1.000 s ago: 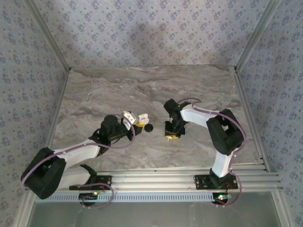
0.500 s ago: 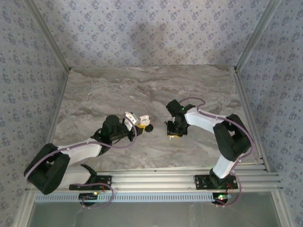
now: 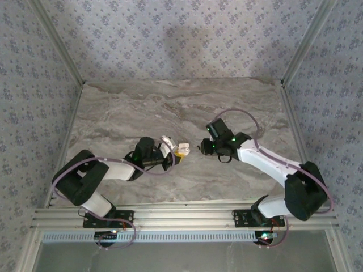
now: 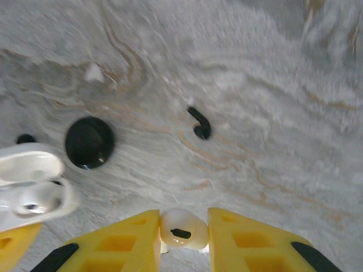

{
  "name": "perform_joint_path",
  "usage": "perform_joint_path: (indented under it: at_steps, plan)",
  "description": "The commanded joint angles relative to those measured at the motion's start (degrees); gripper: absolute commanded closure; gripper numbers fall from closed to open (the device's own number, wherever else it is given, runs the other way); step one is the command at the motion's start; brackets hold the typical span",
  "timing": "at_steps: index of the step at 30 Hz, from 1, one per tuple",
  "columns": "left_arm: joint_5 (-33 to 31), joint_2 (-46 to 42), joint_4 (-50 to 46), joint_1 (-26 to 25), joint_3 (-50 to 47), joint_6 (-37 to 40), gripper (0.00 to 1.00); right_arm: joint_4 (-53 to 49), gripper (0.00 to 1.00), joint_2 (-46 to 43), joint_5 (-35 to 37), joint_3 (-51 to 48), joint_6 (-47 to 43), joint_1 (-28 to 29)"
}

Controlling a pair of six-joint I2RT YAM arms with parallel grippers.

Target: Insert wireless bluetooth earbuds into charging case

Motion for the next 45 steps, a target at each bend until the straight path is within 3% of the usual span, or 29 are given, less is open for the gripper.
perform_joint_path:
  at_steps: [1,17,45]
  plan:
    - [3.48,1.8,5.88,-0.73,2.77,0.1,0.85,4.76,0.73,-3.16,3.11,-0.61,-4.48,1.26]
    - [3.68,6.67,9.21,-2.08,8.71,-5.13,0.85,15.74,0.73,-8.13,5.24,-1.19,-8.2,5.62]
    - [2.98,6.51,14.55,-2.14,9.27,-10.46,0.85,19.4,0.73,-5.61,6.71,-2.59,-7.79,7.66]
